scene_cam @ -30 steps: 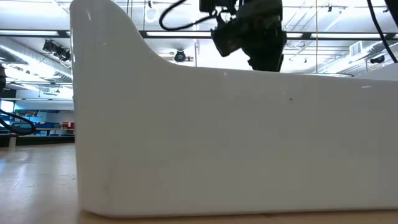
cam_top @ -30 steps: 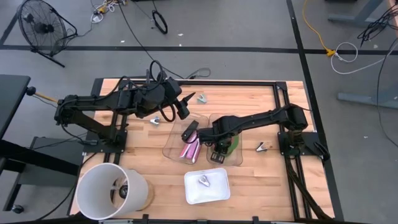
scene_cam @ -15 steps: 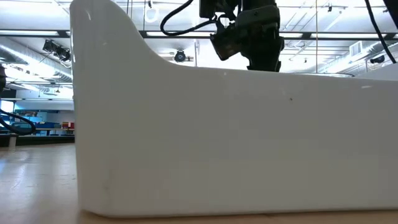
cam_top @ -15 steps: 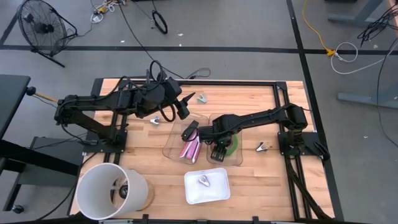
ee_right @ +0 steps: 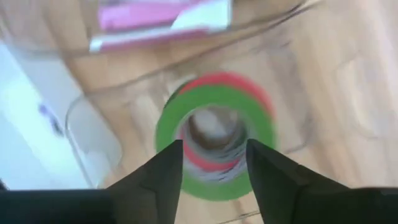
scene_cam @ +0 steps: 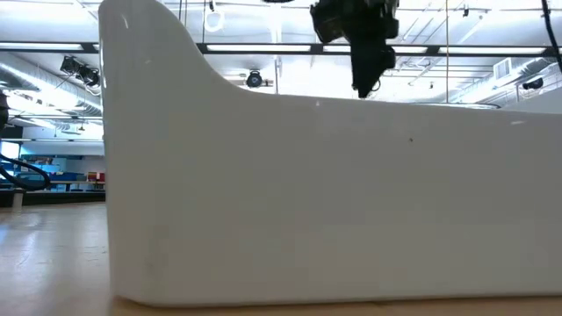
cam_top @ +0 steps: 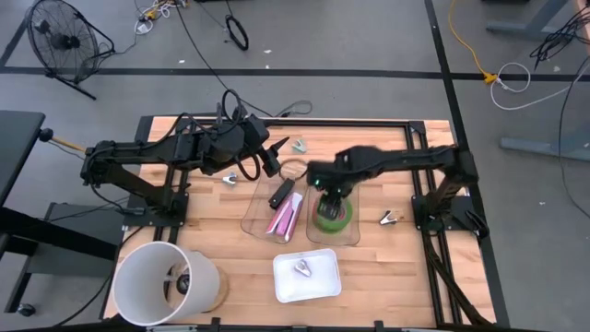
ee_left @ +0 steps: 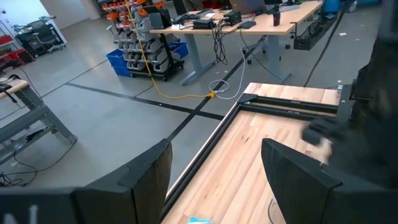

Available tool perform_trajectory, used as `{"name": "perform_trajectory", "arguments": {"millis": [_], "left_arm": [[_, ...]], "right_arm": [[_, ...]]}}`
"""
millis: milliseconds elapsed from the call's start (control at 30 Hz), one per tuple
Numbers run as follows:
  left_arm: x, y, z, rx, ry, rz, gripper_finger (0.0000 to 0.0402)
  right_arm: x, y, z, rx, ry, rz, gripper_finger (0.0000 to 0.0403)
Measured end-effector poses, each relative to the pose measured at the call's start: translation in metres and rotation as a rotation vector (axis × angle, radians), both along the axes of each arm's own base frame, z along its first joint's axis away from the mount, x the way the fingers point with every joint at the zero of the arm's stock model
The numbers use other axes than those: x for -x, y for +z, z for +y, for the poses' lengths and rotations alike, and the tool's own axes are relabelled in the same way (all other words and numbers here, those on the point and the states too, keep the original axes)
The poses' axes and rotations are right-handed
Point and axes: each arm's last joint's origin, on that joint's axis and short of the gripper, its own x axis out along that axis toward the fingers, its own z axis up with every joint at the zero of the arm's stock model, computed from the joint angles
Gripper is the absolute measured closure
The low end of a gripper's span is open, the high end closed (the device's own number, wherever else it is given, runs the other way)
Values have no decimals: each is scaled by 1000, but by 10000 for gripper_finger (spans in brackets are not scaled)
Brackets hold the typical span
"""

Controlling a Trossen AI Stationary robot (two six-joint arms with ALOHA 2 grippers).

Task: Pick and place Stapler, Stapler remover, tape
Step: Put the blue staple remover into the white bin

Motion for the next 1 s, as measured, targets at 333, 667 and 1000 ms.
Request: {"name": "perform_trajectory", "arguments": {"millis": [333, 667, 1000], "left_arm": [[0, 0, 0, 27, 9, -26, 149], [0, 0, -1, 58, -19, -39, 149], [-1, 0, -2, 85, -40, -51, 149]], "right_arm": [[-8, 24, -72, 53, -189, -311, 249], [-27, -9, -143, 96, -237, -365, 226], [-39, -59, -188, 47, -272, -309, 188]]}}
